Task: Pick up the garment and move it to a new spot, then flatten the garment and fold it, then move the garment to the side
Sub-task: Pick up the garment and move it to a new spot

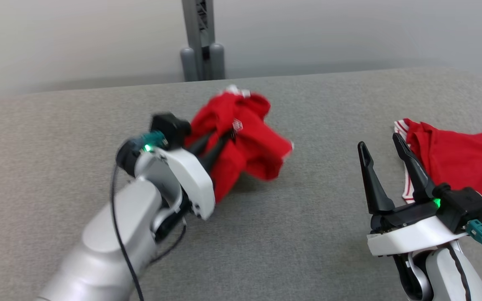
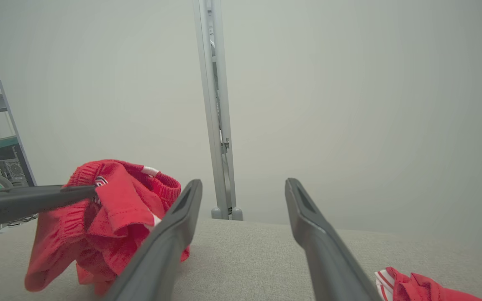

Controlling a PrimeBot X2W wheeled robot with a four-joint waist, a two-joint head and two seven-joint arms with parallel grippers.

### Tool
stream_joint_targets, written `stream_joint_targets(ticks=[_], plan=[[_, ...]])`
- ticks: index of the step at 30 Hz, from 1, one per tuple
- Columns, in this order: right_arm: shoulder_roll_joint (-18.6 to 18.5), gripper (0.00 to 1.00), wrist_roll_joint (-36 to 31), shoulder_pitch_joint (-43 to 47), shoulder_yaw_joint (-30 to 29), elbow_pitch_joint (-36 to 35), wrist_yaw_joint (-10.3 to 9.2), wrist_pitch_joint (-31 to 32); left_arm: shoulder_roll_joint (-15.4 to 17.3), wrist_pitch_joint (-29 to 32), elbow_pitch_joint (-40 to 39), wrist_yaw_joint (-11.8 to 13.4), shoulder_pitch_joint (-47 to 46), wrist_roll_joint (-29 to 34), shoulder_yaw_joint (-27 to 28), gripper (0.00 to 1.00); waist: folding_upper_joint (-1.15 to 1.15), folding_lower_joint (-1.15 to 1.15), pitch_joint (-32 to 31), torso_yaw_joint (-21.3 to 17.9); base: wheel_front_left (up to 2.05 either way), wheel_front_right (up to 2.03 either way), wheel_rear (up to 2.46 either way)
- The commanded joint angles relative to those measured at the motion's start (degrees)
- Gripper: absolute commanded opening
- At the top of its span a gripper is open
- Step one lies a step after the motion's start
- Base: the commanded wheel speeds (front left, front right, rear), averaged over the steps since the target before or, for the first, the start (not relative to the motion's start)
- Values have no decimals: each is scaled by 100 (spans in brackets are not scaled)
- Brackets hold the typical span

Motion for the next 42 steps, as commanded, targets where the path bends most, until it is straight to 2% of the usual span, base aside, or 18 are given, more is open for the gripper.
stream_joint_targets(ticks=[1,9,10,11,12,13,18,19,23,28,33,35,37,42], plan=[[3,100,-13,-39,-14,-19,1,-3,-19,-34,106,-3,117,46,-112,0,0,0,98,-144,0,0,0],[23,100,-14,-56,-126,-13,1,-3,-311,-275,742,-3,367,-8,-1000,0,0,0,205,-297,0,0,0],[25,100,-21,-49,-132,-5,1,-3,-334,-304,804,-3,380,-41,-1093,5,0,0,201,-295,0,0,0],[27,100,-29,-44,-141,6,1,-3,-359,-338,853,-3,387,-67,-1179,45,0,0,193,-289,0,0,0],[27,100,-35,-37,-153,19,1,-3,-381,-365,892,-3,392,-101,-1255,96,0,0,180,-278,0,0,0],[29,100,-42,-24,-161,35,1,-3,-404,-390,938,-3,402,-174,-1310,100,0,0,160,-260,0,0,0],[29,100,-54,44,-195,103,1,-3,-398,-715,977,-3,367,-548,-1340,100,0,0,-1,-109,0,0,0],[28,100,-56,76,-202,127,1,-3,-249,-874,988,-3,431,-771,-1244,100,0,0,-81,-38,0,0,0],[31,100,-63,155,-242,158,1,-3,53,-1217,1097,1,490,-978,-961,100,0,0,-245,141,0,0,0],[18,100,-35,267,-250,229,1,-3,373,-1385,1100,267,559,-900,-423,100,0,0,-388,339,0,0,0],[-20,100,69,356,-187,350,1,-3,653,-1389,174,867,1182,-201,950,100,0,0,-507,593,0,0,0],[-44,100,117,363,-153,418,1,-3,649,-1392,-239,986,1542,127,1503,100,0,0,-532,678,0,0,0],[-77,100,179,380,-111,509,1,-2,557,-1392,-586,1064,1953,442,1974,100,0,0,-551,758,0,0,0],[-155,100,353,399,-30,810,1,-2,89,-1393,-1130,963,2860,1023,2986,100,0,0,-592,929,0,0,0]])
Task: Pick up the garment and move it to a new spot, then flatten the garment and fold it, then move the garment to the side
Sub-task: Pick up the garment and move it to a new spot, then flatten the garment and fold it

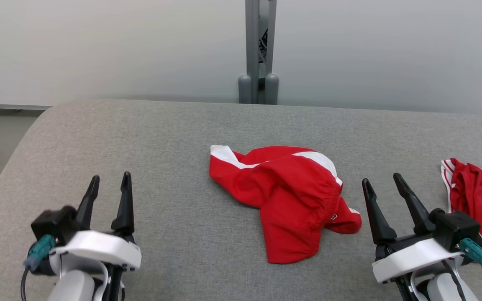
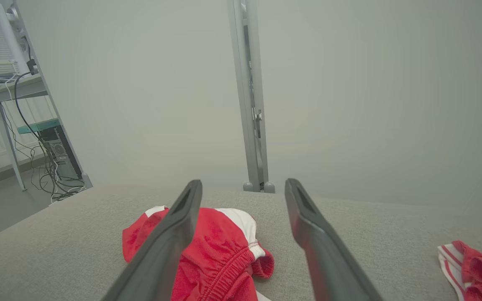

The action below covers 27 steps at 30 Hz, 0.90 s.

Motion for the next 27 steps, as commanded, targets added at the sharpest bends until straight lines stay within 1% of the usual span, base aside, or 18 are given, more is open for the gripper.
stream_joint_targets(ticks=[1,3,7,10,13,15,18,21,27], plan=[[-62,100,64,47,11,86,1,-2,-127,-20,-102,-85,193,174,240,100,0,0,-24,72,0,0,0],[-71,100,119,40,21,190,1,-2,-331,-21,-163,-213,423,380,502,100,0,0,-38,118,0,0,0],[-85,100,254,4,71,355,1,-2,-608,-20,-218,-446,617,745,917,100,0,0,-54,199,0,0,0],[-105,100,441,-69,106,524,1,-2,-719,-20,-186,-586,660,954,1102,100,0,0,-57,234,0,0,0],[-135,100,726,-173,125,941,1,-3,-786,-21,-133,-683,638,1125,1192,100,0,0,-46,256,0,0,0],[-116,100,1080,-326,200,1297,1,96,-800,-21,-96,-732,602,1206,1222,100,0,0,-23,276,0,0,0],[-92,100,1788,-639,317,1729,1,526,-829,-21,-46,-792,551,1294,1226,100,0,0,72,286,0,0,0],[-112,100,2580,-974,388,1936,1,928,-835,-22,2,-837,470,1281,1168,100,0,0,185,337,0,0,0],[-238,100,3807,-1416,406,2250,1,1647,-838,-22,36,-849,328,1104,954,100,0,0,399,500,0,0,0]])
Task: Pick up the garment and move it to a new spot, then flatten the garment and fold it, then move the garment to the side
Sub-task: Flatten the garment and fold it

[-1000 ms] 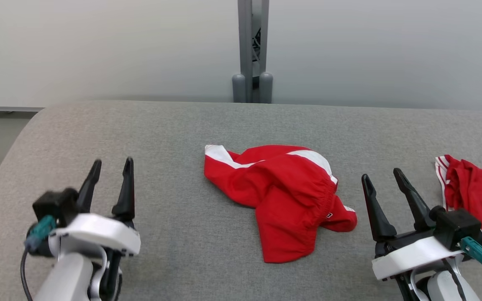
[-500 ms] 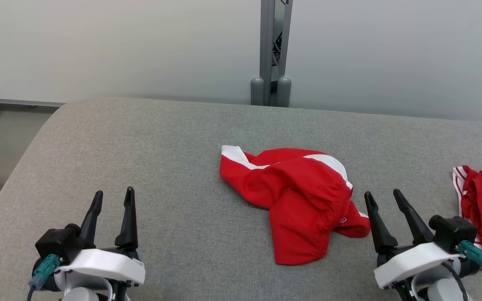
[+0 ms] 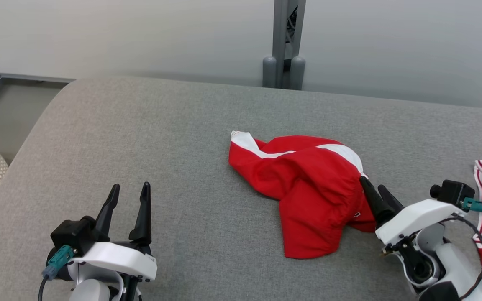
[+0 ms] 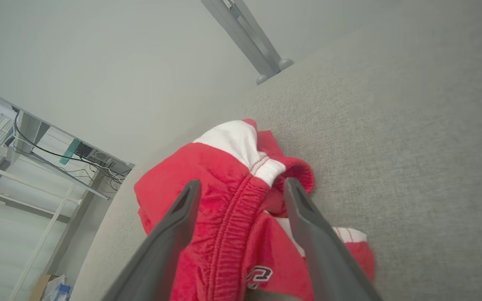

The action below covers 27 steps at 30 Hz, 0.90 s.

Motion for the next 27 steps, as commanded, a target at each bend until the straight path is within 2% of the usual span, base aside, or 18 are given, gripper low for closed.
stream_joint_targets(ticks=[1,13,25,26,27], plan=[[-94,100,283,-143,-4,70,1,156,24,-22,3,-5,-114,-36,-47,100,0,0,114,96,0,0,0],[-181,100,1434,-557,-58,448,1,640,23,-22,-21,70,-320,-177,-173,100,0,0,449,297,0,0,0],[-318,100,1942,-723,124,298,1,359,22,-21,4,114,-381,-247,-242,100,0,0,513,343,0,0,0],[-325,99,1980,-725,135,285,1,319,22,-21,9,115,-382,-243,-244,100,0,0,507,339,0,0,0],[-337,94,2015,-726,147,277,1,299,22,-22,14,115,-384,-251,-245,100,0,0,499,334,0,0,0]])
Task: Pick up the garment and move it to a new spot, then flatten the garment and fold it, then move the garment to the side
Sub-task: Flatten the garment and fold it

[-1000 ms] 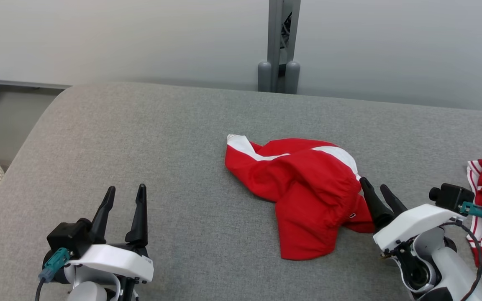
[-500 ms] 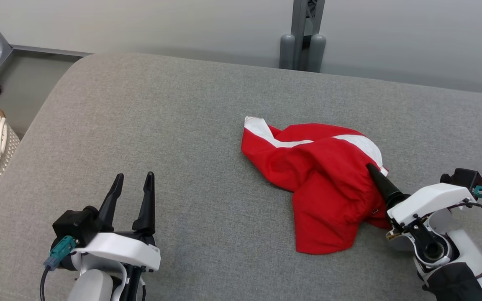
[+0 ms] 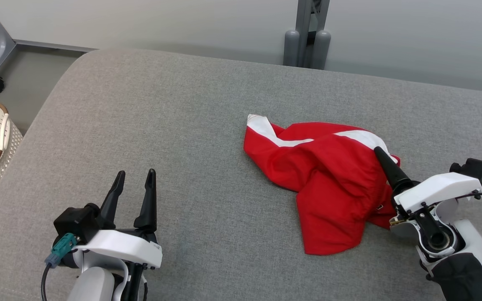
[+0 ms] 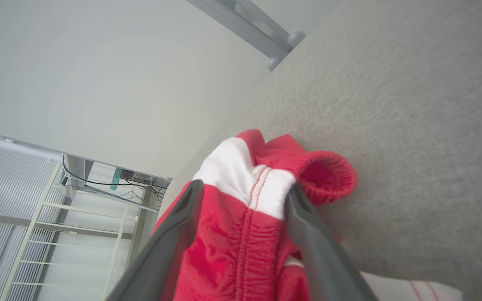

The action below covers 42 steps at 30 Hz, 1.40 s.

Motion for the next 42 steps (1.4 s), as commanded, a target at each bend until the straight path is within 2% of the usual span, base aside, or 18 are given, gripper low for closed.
stream_joint_targets(ticks=[1,2,3,4,5,14,21,25,31,35,42], plan=[[-46,91,60,-44,21,-28,1,-60,23,-20,9,23,-88,-17,3,100,0,0,-12,-9,0,0,0],[-59,56,93,-55,38,-39,1,-77,22,-21,12,24,-89,-25,2,100,0,0,-20,-16,0,0,0],[-79,43,110,-64,62,-57,1,-111,23,-20,17,25,-88,-32,-2,100,0,0,-32,-23,0,0,0],[-119,7,134,-85,115,-129,1,-184,23,-21,27,26,-87,-47,-8,100,0,0,-52,-37,0,0,0],[-132,0,161,-86,156,-170,1,-218,22,-20,32,28,-86,-53,-12,100,0,0,-66,-45,0,0,0],[-399,0,-29,-180,795,-863,1,-695,23,-21,78,34,73,-153,-11,100,0,0,-426,-157,0,0,0],[-491,0,-116,-565,1313,-1208,1,-666,23,-21,99,56,225,-327,-10,100,0,0,-754,-165,0,0,0],[-522,0,-141,-1056,1627,-1212,1,-557,24,-20,95,82,288,-401,-34,100,0,0,-887,-133,0,0,0],[-690,0,-303,-2096,1935,-586,1,-633,26,-20,89,108,269,-510,-193,100,0,0,-937,54,0,0,0],[-616,0,-280,-2660,2217,-419,1,-697,24,-20,81,122,315,-556,-254,100,0,0,-960,207,0,0,0],[-321,0,172,-3050,2808,-1060,1,-635,20,-20,61,176,436,-592,-199,100,0,0,-1043,298,0,0,0]])
